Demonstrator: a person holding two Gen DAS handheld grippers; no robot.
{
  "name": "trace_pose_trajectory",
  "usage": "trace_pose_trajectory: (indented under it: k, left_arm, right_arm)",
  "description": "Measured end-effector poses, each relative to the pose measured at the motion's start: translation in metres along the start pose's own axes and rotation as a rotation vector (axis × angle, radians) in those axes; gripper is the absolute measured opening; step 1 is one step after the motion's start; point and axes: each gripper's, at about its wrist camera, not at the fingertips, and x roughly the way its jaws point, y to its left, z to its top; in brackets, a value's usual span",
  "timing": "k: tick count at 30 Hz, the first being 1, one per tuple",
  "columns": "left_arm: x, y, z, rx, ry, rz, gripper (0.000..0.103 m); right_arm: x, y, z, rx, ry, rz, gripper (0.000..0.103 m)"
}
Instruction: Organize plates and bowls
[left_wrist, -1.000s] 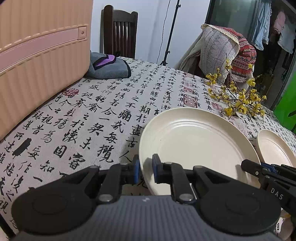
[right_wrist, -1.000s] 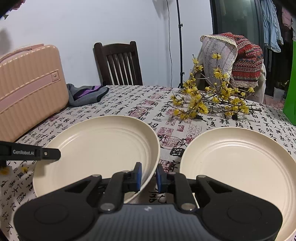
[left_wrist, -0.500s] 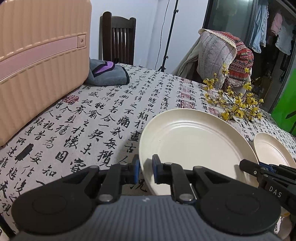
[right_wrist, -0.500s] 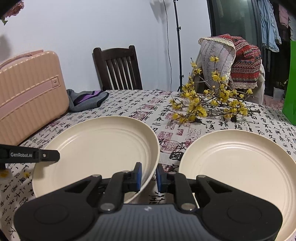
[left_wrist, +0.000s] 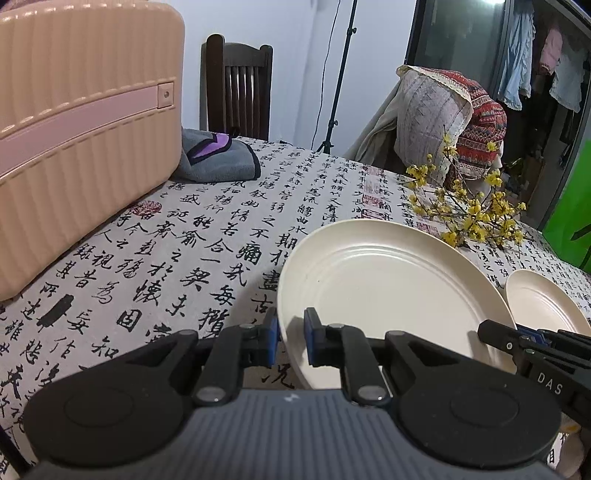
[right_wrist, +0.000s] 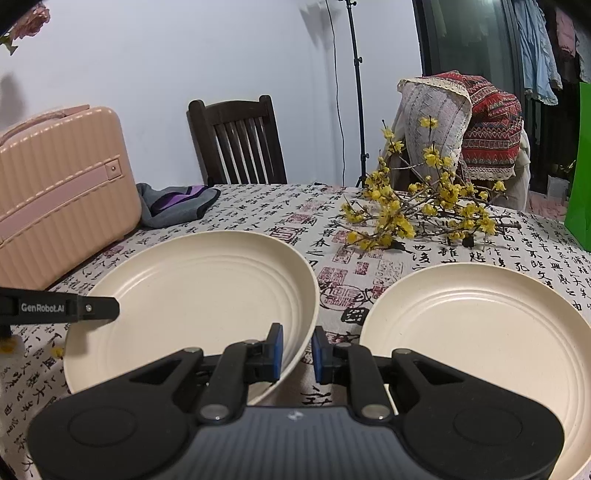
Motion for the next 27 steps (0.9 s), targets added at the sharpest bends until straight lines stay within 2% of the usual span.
trace_pose_trajectory:
  k: [7, 27]
  left_arm:
    - [-0.007, 0.000, 0.002, -0.003, -0.028, 0.012, 0.015]
    - [-0.027, 0.003, 0.007, -0.028, -0.077, -0.032, 0.015]
  right_arm:
    - [-0.001, 0.004, 0.004, -0.012, 0.011, -0.001, 0.016]
    - [-0.023, 0.013, 0.015, -0.024, -0.014, -0.024, 0.016]
